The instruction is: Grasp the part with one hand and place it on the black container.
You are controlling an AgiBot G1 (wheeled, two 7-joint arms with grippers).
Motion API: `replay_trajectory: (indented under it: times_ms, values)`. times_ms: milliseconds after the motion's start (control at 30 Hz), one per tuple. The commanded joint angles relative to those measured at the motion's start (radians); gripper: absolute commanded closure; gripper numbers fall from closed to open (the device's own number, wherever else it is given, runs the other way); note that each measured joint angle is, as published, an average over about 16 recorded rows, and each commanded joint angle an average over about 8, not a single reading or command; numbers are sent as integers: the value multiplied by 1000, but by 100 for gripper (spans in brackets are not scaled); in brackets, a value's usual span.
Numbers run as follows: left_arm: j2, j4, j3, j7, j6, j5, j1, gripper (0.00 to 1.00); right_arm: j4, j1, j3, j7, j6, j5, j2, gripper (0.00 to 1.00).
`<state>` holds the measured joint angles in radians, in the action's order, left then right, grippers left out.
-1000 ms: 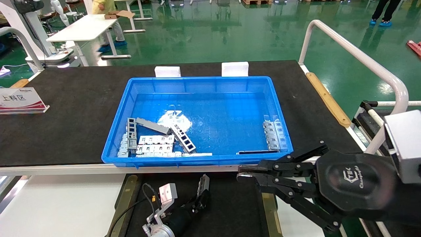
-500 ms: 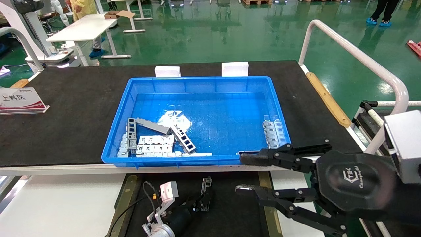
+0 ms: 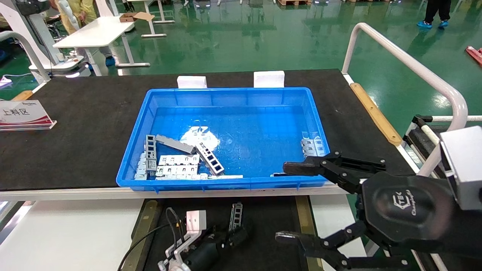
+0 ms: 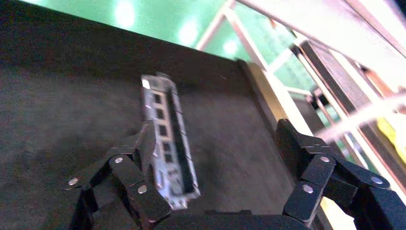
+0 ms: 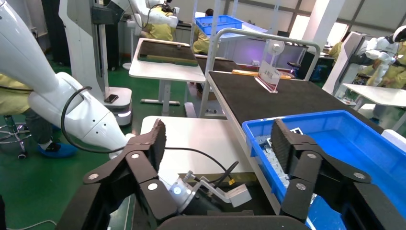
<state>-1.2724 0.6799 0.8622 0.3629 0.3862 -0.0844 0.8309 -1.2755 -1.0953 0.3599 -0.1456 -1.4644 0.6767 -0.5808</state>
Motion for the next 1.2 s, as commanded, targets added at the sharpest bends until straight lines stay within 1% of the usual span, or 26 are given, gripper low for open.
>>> replay_trajectory:
  times_ms: [33, 333, 633, 900, 1200]
  values:
    - [20, -4, 28, -11, 42, -15, 5, 0, 0, 0, 0, 0, 0, 0, 0, 0]
    - [147, 23, 128, -52, 205, -106, 45, 0, 0, 0, 0, 0, 0, 0, 0, 0]
    - [287, 128, 217, -99, 340, -206, 99, 0, 0, 0, 0, 0, 0, 0, 0, 0]
    - [392, 249, 222, -121, 382, -228, 141, 0, 0, 0, 0, 0, 0, 0, 0, 0]
    - [496, 400, 208, -138, 363, -225, 148, 0, 0, 0, 1, 0, 0, 0, 0, 0]
